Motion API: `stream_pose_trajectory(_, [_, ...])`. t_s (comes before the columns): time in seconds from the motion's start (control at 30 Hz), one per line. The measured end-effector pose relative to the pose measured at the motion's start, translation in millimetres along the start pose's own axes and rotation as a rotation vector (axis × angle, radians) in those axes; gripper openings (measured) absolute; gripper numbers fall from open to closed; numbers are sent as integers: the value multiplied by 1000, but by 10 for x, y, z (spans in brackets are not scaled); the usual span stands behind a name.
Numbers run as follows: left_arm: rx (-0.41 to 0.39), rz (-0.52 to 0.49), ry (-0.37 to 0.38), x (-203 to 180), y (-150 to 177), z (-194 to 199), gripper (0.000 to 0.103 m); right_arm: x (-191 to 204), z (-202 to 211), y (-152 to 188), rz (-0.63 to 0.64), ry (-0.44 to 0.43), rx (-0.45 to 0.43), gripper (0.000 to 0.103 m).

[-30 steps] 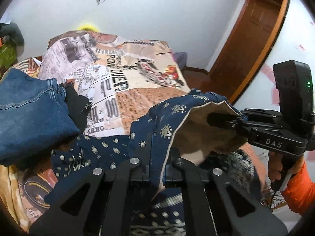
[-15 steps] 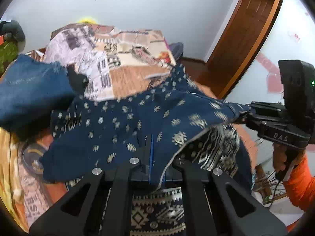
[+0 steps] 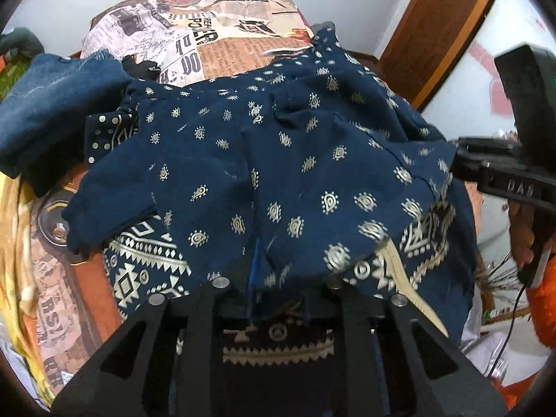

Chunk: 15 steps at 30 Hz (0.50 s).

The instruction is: Fold large clothes

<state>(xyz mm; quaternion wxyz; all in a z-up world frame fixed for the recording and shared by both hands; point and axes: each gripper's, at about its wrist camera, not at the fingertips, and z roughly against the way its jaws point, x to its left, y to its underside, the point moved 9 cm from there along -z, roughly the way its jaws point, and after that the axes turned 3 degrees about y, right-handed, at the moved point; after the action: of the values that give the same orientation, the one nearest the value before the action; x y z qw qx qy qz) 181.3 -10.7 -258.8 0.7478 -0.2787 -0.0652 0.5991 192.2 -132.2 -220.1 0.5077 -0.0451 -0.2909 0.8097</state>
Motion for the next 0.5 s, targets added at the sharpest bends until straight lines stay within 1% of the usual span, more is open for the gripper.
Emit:
stream_pose_trajectory(0.1, [-35,-42,-23,-49,-3,165,39,12,87,-12,13,10,4,12])
stream_pose_trajectory(0.2, [-81,-58,-31,-69,-75,373,47,6,190,-50,7,12,-8,13])
stream_pose_trajectory(0.4, [-175,-33,-21,-6,-348,724,50,11,327,-136,5,20,-27,15])
stream_pose_trajectory(0.5, [-218,-27,-36,56,-479,853,52,52,381,-147,30,24,-24,17])
